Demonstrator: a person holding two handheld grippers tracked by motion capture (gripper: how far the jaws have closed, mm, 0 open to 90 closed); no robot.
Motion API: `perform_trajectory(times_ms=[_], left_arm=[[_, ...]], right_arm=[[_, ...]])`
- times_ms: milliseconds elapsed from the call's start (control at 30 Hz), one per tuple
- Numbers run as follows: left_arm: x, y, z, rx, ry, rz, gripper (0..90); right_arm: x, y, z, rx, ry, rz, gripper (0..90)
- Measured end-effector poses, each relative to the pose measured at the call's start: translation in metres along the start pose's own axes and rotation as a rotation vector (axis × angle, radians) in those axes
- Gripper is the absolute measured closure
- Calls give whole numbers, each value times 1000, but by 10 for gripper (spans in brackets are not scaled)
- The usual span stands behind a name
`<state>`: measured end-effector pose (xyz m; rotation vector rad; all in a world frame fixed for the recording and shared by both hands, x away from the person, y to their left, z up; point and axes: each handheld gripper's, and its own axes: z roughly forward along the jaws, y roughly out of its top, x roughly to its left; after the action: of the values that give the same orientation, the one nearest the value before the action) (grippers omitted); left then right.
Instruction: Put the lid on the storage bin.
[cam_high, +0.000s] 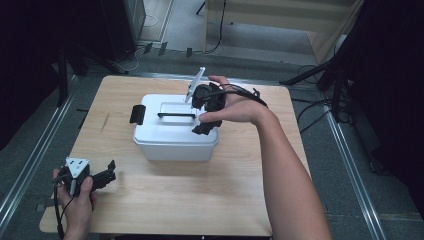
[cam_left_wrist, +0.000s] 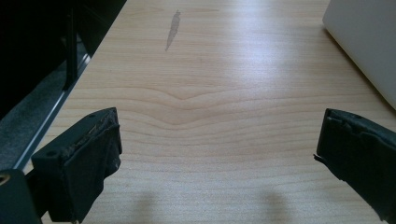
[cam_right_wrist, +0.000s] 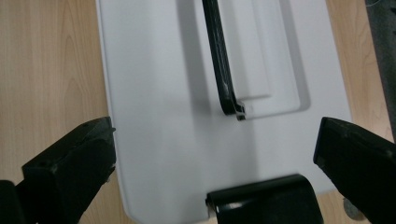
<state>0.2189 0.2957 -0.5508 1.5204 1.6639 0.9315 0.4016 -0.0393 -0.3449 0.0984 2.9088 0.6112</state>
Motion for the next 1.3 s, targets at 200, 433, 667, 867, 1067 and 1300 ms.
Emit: perform_trajectory(times_ms=[200,433,667,867,1067,1300], left_arm=[[1,0,0,0,2,-3,6],[1,0,0,-2,1,-2,6],[0,0,0,-3,3,0,6],[0,0,0,-3,4,1,6],[0,0,0,-6,8,5,6],[-1,0,0,-6,9,7,6]], right_arm=[[0,-13,-8,10,-25,4,0],[-1,-29,-18,4,-47,24,0],[-5,-48,-28,20,-64,54,0],[-7,-64,-39,26,-75,81,0],[-10,-81,-47,32,-79,110,0],[-7,-100,-46,49,-76,132,0]])
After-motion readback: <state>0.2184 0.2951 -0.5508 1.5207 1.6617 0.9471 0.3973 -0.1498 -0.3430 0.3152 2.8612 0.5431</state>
